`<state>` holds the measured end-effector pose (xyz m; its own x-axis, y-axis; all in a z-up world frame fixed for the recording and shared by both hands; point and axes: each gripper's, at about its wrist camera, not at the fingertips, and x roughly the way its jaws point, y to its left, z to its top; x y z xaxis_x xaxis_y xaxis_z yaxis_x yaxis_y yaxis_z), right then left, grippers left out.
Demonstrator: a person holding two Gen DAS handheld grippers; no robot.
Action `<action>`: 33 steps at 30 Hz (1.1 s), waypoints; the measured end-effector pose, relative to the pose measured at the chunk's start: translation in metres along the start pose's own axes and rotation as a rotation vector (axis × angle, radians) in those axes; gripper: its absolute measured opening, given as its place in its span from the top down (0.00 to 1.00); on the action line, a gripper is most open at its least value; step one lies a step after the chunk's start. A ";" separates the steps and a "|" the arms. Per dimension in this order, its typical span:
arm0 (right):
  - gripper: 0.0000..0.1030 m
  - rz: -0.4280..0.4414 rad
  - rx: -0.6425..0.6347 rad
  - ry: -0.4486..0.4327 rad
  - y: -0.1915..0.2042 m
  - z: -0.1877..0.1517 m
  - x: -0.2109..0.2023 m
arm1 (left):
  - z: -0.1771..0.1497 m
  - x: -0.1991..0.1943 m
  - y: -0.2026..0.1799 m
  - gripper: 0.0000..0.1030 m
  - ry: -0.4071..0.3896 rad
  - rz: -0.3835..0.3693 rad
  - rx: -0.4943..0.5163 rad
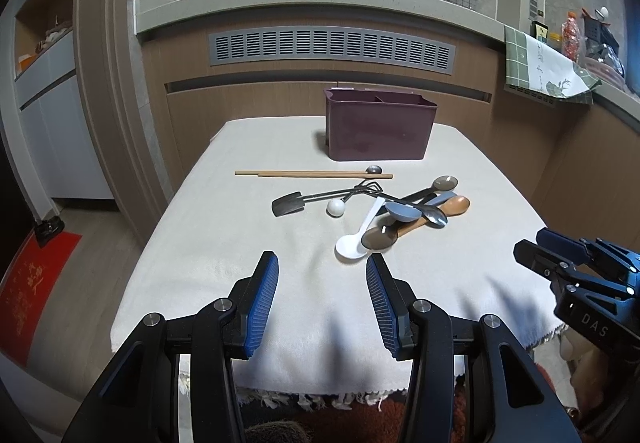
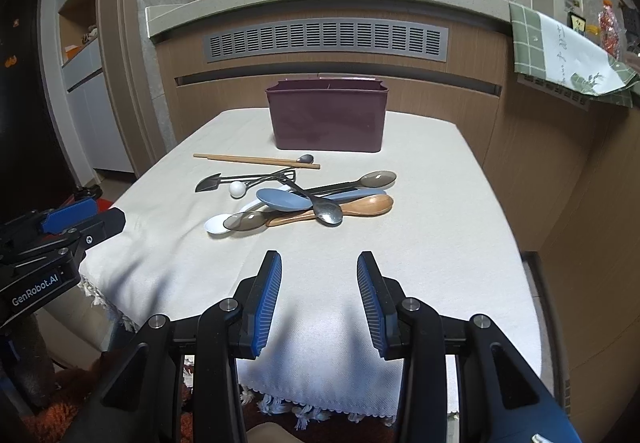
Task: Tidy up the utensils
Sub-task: 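Grasp the white-handled ladle with the left gripper while the right grasps the blue spoon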
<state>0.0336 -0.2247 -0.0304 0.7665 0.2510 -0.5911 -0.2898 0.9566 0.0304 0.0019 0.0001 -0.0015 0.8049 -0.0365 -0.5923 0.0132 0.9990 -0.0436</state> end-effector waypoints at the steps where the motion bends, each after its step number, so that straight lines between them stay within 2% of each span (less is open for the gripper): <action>1: 0.64 0.009 -0.007 -0.008 -0.002 0.001 0.000 | 0.002 0.002 0.003 0.54 -0.002 -0.001 -0.004; 6: 0.64 0.061 -0.105 -0.025 -0.007 0.019 0.007 | 0.018 0.021 0.018 0.54 -0.004 -0.019 -0.021; 10: 0.64 0.189 -0.245 0.062 -0.003 0.033 0.033 | 0.027 0.042 0.028 0.54 0.032 -0.090 -0.047; 13: 0.64 0.243 -0.305 0.128 -0.001 0.039 0.058 | 0.030 0.060 0.032 0.54 0.058 -0.128 -0.045; 16: 0.65 0.255 -0.395 0.155 0.005 0.046 0.082 | 0.035 0.081 0.037 0.54 0.080 -0.115 -0.035; 18: 0.66 0.245 -0.458 0.184 0.011 0.052 0.102 | 0.042 0.095 0.045 0.54 0.094 -0.119 -0.052; 25: 0.69 0.291 -0.631 0.266 0.027 0.058 0.155 | 0.060 0.131 0.067 0.54 0.113 -0.128 -0.098; 29: 0.69 0.280 -0.574 0.288 0.019 0.072 0.183 | 0.065 0.146 0.068 0.54 0.124 -0.187 -0.094; 33: 0.68 0.347 -0.471 0.327 0.007 0.091 0.212 | 0.068 0.159 0.066 0.54 0.131 -0.205 -0.089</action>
<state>0.2461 -0.1515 -0.0826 0.3924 0.4034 -0.8266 -0.7642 0.6431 -0.0490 0.1714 0.0624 -0.0438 0.7071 -0.2469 -0.6626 0.1110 0.9642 -0.2408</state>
